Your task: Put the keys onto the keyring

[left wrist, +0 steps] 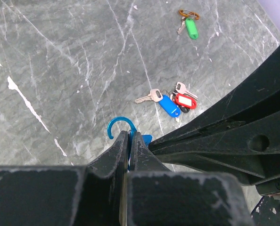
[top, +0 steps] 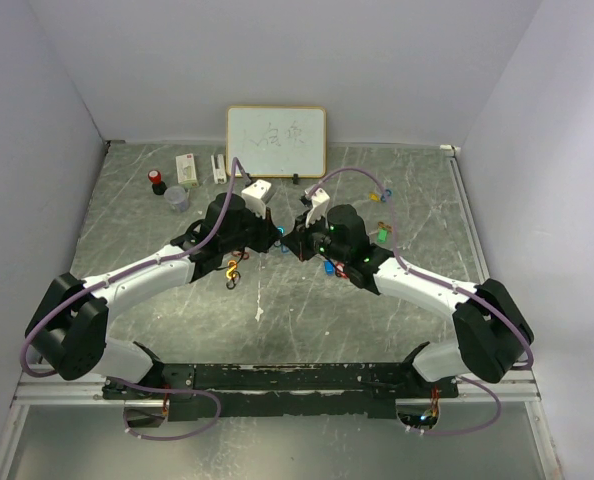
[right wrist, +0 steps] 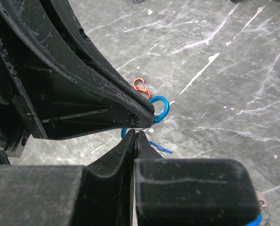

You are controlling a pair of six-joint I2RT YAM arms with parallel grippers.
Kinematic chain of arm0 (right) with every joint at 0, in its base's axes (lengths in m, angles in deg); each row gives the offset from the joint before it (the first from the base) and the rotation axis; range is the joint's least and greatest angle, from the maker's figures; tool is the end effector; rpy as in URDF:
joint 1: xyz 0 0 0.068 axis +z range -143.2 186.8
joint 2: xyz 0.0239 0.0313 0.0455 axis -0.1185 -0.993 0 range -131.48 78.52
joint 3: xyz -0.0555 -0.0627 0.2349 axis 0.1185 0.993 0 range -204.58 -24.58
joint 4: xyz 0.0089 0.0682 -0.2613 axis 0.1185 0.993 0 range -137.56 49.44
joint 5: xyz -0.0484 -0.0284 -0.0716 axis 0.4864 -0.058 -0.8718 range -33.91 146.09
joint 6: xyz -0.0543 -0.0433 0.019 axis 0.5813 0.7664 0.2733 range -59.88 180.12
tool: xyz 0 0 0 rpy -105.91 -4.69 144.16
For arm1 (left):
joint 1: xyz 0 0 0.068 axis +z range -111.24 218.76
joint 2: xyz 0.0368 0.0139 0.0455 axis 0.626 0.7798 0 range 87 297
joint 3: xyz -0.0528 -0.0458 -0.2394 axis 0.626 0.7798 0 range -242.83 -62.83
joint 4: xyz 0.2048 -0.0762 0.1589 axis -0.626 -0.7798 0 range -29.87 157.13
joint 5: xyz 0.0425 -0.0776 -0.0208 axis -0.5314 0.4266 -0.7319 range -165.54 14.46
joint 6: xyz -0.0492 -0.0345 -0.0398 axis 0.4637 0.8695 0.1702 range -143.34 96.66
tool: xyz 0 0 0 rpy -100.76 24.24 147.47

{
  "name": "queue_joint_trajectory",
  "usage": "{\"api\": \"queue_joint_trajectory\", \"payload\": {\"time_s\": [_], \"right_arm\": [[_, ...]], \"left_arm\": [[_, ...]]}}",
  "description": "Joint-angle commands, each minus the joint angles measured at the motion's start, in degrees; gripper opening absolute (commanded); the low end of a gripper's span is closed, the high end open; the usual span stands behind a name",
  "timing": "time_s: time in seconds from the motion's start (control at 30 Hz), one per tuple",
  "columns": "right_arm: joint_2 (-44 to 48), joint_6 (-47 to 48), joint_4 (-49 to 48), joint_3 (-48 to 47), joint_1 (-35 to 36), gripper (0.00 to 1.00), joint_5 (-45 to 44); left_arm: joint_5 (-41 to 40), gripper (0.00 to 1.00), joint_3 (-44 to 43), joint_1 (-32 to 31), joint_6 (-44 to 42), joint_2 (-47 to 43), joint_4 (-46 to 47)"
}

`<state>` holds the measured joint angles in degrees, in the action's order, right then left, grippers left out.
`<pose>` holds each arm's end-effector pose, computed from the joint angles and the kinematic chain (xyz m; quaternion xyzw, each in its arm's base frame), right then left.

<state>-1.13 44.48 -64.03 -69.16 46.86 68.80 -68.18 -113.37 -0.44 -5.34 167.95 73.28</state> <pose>0.2556 0.2319 0.2101 -0.2338 0.7752 0.3503 0.4708 0.2689 -0.2292 0.2186 0.1884 0.8175 -0.3066 0.4498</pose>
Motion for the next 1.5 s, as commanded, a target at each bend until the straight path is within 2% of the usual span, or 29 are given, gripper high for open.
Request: {"api": "queue_joint_trajectory", "payload": {"time_s": [0.0, 0.77, 1.47], "right_arm": [[-0.5, 0.25, -1.63, -1.48, -0.32, 0.0, 0.59], [-0.59, 0.19, -1.43, -1.86, -0.19, 0.0, 2.27], [0.73, 0.13, -1.46, 0.27, -0.21, 0.0, 2.01]], "left_arm": [[2.26, 0.07, 0.03, -0.26, -0.07, 0.35, 2.2], [2.22, 0.07, -0.94, -0.22, 0.02, 1.5, 2.81], [-0.32, 0.07, -0.38, -0.26, 0.36, -1.49, 2.3]]}}
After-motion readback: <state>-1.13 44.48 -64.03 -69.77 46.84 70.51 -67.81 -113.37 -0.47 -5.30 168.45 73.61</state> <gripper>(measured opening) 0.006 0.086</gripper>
